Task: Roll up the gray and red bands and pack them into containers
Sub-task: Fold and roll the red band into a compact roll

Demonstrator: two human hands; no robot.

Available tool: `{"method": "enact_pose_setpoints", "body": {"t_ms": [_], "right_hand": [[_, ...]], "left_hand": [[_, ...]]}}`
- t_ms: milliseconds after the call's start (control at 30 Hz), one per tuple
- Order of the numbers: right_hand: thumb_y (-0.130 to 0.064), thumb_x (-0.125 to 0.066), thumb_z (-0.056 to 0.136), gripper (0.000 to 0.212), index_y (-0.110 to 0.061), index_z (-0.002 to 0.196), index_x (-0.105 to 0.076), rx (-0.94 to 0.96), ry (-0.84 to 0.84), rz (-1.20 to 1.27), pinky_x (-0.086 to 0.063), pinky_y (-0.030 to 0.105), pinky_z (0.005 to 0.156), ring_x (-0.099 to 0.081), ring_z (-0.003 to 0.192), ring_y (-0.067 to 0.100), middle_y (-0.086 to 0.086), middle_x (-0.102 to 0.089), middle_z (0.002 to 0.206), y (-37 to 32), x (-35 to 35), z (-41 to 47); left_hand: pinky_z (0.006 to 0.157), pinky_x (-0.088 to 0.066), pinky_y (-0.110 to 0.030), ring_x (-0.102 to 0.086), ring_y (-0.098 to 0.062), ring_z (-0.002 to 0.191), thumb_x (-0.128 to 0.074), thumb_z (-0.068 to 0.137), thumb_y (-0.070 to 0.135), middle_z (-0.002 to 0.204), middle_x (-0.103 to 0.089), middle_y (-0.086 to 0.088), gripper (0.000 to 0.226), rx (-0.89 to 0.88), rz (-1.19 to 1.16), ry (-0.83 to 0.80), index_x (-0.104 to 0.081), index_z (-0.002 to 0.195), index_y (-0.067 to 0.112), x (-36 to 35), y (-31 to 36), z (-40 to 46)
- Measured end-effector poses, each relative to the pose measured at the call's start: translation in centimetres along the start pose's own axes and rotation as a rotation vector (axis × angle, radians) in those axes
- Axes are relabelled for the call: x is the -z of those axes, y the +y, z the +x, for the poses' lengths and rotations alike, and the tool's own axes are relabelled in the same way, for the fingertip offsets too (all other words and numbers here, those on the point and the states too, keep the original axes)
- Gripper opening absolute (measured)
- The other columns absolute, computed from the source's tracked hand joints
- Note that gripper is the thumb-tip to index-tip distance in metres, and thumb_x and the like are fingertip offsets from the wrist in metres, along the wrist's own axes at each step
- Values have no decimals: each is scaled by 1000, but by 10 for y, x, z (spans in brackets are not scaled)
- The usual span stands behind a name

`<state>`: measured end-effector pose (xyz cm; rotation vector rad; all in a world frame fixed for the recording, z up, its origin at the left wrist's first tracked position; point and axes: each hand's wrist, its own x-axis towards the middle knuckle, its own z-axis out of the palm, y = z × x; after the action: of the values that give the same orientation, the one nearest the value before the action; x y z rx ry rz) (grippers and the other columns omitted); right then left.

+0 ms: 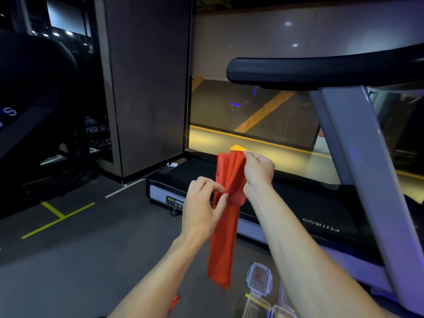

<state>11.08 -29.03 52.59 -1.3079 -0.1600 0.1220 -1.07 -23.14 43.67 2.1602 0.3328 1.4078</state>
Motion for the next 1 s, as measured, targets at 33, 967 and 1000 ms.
{"method": "enact_pose_setpoints", "body": {"t_ms": [33,967,1000], "right_hand": [[-23,-68,98,11,-15,97,-75,-9,0,-3,-50,26,68,-66,81,15,2,-74,93,0,0,0],[-21,-71,96,12,-22,84,-68,-121,-6,102,-51,35,90,-66,94,19,1,-71,98,-10,3,-4],[-21,-71,96,9,-21,87,-69,-126,-8,107,-50,35,89,-66,94,18,1,-71,98,-11,4,-4]], "left_hand": [[85,-40,-14,-52,-9,97,-79,86,16,95,-52,17,13,3,-8,7,-69,90,23,1,0,0],[69,-40,-10,-60,-2,83,-80,88,20,87,-73,13,23,389,-283,-45,-62,98,32,-6,-10,-9],[68,-40,-9,-61,1,80,-79,89,17,86,-75,11,20,385,-300,-55,-64,98,27,-6,-10,-9]]}}
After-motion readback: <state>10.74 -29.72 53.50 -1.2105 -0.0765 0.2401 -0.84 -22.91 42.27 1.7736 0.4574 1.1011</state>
